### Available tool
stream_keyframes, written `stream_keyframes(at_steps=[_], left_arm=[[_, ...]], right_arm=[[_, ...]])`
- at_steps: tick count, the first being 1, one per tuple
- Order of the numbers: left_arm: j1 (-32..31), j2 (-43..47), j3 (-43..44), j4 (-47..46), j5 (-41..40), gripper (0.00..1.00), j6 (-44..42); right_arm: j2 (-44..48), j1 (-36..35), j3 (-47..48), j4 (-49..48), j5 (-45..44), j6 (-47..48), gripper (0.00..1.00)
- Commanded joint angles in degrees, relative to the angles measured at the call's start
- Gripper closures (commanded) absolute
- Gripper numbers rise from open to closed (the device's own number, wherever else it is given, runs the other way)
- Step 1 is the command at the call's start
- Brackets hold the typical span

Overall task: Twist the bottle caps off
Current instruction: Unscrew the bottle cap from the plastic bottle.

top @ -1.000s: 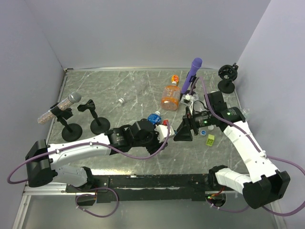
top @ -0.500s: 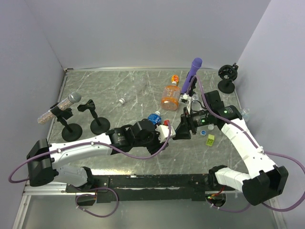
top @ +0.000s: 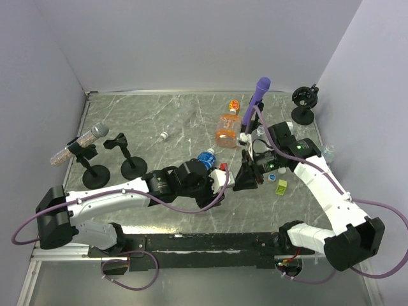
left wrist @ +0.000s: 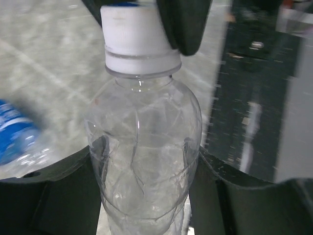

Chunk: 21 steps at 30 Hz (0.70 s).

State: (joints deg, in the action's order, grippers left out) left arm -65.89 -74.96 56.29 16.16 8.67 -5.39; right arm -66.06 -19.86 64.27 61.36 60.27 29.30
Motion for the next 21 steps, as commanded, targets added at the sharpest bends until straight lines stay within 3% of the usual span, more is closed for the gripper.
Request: stream_keyframes(at_steps=[1, 5, 10, 11, 13, 15, 19, 21], left_arm=[[1.54, 1.22, 2.51, 0.53, 19.07, 0.75, -1.73], [4.10, -0.27, 4.00, 2.73, 26.92, 0.76, -1.91], [4.63, -1.33, 5.76, 5.28, 22.11, 0.77, -3.23], [4.63, -1.07, 5.93, 5.20, 20.53, 0.77, -3.14], [4.54, -0.54, 5.76, 4.93, 16.05, 0.77, -2.35], [4.37, 0.42, 5.32, 4.67, 11.14, 0.78, -0.95], [0.34, 3.23, 3.74, 3.44, -3.70, 0.78, 2.30], [-2.48, 3.59, 4.00, 3.79, -11.36, 0.78, 3.45]], right_arm=[[5.84, -1.76, 0.78, 7.63, 2.04, 32.60, 1.00], [12.88, -2.64, -3.80, 0.97, 2.04, 41.10, 1.00], [8.68, -3.43, 0.06, 2.01, 0.90, 35.85, 0.97], [8.06, -3.35, 0.41, 0.79, 0.47, 31.83, 0.89], [7.27, -3.35, 1.55, -2.55, -1.73, 21.55, 0.53], [6.83, -2.47, 3.83, -2.83, -3.67, 13.28, 0.30], [7.35, 4.02, 6.66, 0.07, 5.27, 1.85, 0.20], [7.61, 6.40, 5.70, -1.15, 7.57, -4.83, 0.19]])
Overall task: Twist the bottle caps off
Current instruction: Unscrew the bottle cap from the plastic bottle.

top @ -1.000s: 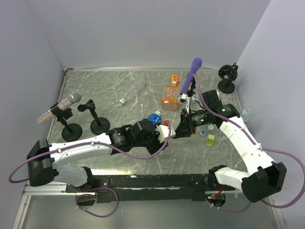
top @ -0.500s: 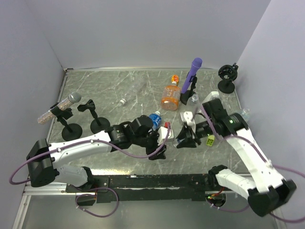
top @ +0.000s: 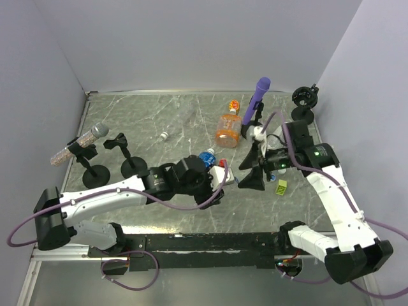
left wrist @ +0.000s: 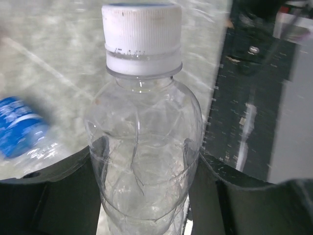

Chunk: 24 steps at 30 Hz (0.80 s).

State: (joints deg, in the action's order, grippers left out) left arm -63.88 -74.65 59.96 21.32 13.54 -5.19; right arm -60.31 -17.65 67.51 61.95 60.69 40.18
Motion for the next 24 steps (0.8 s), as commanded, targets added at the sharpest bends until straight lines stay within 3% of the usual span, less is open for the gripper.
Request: stream_keyframes(at_steps=[1, 6, 15, 19, 24], left_arm=[[-5.63, 3.29, 0.50, -1.46, -19.57, 0.78, 4.04], [-9.94, 1.36, 1.82, -1.72, -31.46, 0.77, 8.44], [-11.97, -1.99, 3.41, -2.25, -35.60, 0.77, 12.13], [-12.24, -1.90, 2.70, -3.13, -35.08, 0.77, 12.75], [-12.32, -2.43, 3.23, -3.39, -34.55, 0.76, 12.58]], right_arm=[[1.87, 5.16, 1.32, -3.49, 7.08, -20.01, 0.19], [0.99, 5.78, -3.78, -10.09, 3.57, -34.81, 0.19], [-3.49, 3.76, -3.08, -8.95, 2.33, -34.82, 0.23], [-4.63, 2.18, -2.99, -9.57, 2.33, -35.18, 0.29], [-5.34, 1.39, -2.82, -9.74, 2.86, -34.56, 0.48]])
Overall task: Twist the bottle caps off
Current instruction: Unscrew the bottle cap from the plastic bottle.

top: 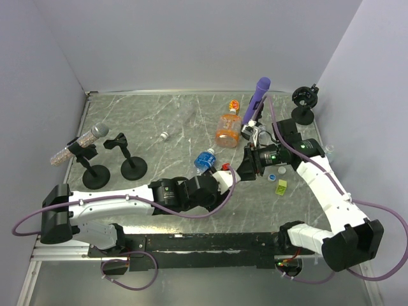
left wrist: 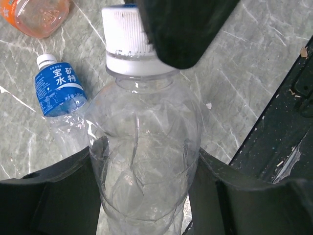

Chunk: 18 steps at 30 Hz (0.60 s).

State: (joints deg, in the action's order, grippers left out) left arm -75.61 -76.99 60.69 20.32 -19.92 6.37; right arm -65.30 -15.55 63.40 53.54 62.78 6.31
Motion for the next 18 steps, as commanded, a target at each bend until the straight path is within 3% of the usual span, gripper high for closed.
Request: stream_keyframes(at_steps=[1, 4, 7, 10, 15, 18], left_arm=[[-0.59, -0.18, 2.51, -2.39, -0.74, 0.76, 0.75], [-0.59, -0.09, 2.33, -2.30, -0.12, 0.76, -0.04], [-0.50, 2.10, 0.58, -4.05, 3.29, 0.76, -1.53], [-0.24, 6.05, -2.40, -6.33, 11.28, 0.76, -3.72], [2.22, 13.17, -8.64, -11.52, 31.49, 0.73, -5.67], [3.98, 14.50, -9.53, -11.27, 35.83, 0.72, -5.40]], right_arm=[[-0.36, -0.71, 1.47, -1.42, 0.67, -0.59, 0.55], [0.08, -0.80, 1.90, -1.25, 1.55, 1.07, 0.78], [0.17, -0.88, 2.96, 2.08, 2.60, 9.03, 0.89], [0.52, -1.15, 5.59, 9.80, 3.83, 26.15, 0.92], [5.95, -1.67, 5.61, 22.48, 7.88, 65.62, 0.92], [11.23, -3.78, 0.86, 11.26, 5.08, 63.67, 0.91]])
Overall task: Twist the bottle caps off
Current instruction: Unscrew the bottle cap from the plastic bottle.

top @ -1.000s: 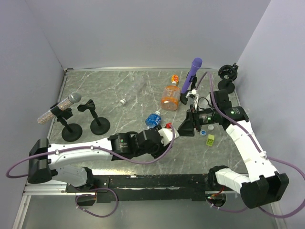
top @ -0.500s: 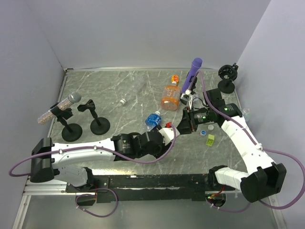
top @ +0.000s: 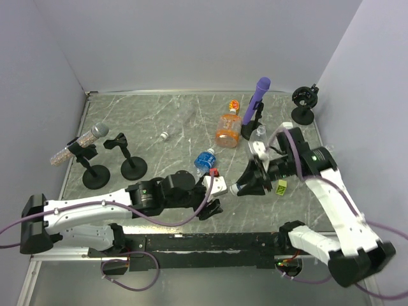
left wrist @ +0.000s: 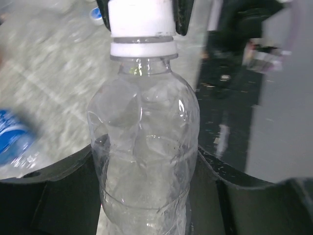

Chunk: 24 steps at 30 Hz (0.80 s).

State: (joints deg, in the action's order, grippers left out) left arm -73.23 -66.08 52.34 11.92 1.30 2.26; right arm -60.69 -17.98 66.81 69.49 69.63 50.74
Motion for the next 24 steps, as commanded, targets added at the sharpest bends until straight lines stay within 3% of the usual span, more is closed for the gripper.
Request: stream_keyframes(at_steps=[1, 5, 8, 12, 14, 18, 24], left_arm=[[1.77, 3.77, -0.92, -1.83, 14.78, 0.72, -1.47], [1.95, 4.82, -1.27, 0.99, 10.93, 0.74, -1.56], [1.86, 5.44, -2.32, 0.82, 7.76, 0.76, -1.21], [1.86, 5.53, -3.12, 0.47, 3.02, 0.78, 0.55], [1.69, 5.27, -2.86, 1.34, 0.39, 0.78, 0.99], [0.55, 5.18, -2.50, 3.37, -5.85, 0.79, 1.43], [-4.10, 2.63, -1.54, 4.42, -18.33, 0.79, 2.66]], right_arm=[[7.15, -2.05, -2.82, -6.28, -2.64, 18.00, 0.91], [4.27, -2.50, 1.30, -3.67, -2.22, 12.30, 0.87], [4.78, -2.50, 0.96, -6.55, -2.30, 3.61, 0.75], [6.72, -2.50, -0.80, -13.06, -3.27, -7.82, 0.27], [7.07, -2.24, -0.28, -14.12, -4.67, -12.67, 0.14], [8.82, 3.72, -0.53, -16.75, -4.33, -18.99, 0.02], [10.93, 10.50, -6.41, -24.91, -1.25, -30.69, 0.01]])
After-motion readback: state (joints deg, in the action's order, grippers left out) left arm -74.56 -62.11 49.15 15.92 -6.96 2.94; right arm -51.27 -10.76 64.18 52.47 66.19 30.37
